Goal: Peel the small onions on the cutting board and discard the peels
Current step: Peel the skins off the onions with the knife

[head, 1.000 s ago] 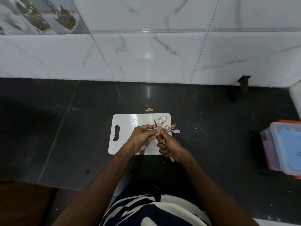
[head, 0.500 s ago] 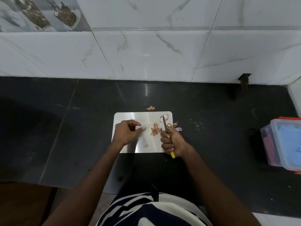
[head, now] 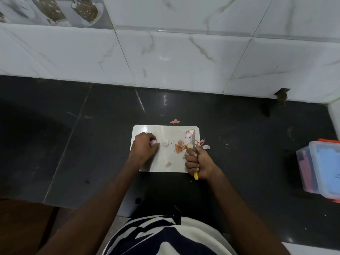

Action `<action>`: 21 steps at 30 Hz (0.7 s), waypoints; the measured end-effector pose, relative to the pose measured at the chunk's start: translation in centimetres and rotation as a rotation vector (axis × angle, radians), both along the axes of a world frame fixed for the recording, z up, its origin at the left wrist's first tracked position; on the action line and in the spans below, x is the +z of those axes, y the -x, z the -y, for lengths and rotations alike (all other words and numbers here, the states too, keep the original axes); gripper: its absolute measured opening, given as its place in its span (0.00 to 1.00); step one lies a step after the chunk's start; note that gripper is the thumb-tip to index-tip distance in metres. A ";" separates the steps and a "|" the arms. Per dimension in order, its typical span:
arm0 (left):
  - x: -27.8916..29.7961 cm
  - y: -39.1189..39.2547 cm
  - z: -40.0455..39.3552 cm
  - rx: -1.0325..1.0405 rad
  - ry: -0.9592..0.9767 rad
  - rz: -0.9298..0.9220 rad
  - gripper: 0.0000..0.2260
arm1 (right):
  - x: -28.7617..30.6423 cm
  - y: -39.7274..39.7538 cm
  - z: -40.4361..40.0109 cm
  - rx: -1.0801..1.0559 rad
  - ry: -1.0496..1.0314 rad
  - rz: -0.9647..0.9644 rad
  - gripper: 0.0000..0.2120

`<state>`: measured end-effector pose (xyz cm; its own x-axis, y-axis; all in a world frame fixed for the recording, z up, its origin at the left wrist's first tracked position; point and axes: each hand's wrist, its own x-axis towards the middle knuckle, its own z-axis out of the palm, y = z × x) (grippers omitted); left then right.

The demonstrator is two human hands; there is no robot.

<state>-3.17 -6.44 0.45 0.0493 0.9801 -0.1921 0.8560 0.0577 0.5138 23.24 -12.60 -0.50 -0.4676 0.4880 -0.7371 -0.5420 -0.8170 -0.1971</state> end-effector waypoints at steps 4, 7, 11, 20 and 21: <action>-0.8 -0.1 -0.5 -0.025 -0.029 0.005 0.09 | 0.1 -0.1 0.0 -0.038 0.021 -0.012 0.30; -1.4 0.1 -0.4 -0.031 -0.045 0.042 0.11 | 0.3 -0.4 0.2 -0.058 0.018 -0.059 0.32; -2.1 1.1 -0.1 -0.070 -0.050 0.114 0.13 | 0.4 -0.1 0.5 -0.084 -0.009 -0.078 0.28; -2.4 1.9 -0.2 -0.160 -0.062 0.214 0.11 | 1.4 -0.1 -0.2 -0.145 -0.009 0.093 0.31; -2.4 1.8 -0.3 -0.172 -0.065 0.209 0.11 | 1.6 0.0 -0.3 -0.137 -0.005 0.077 0.33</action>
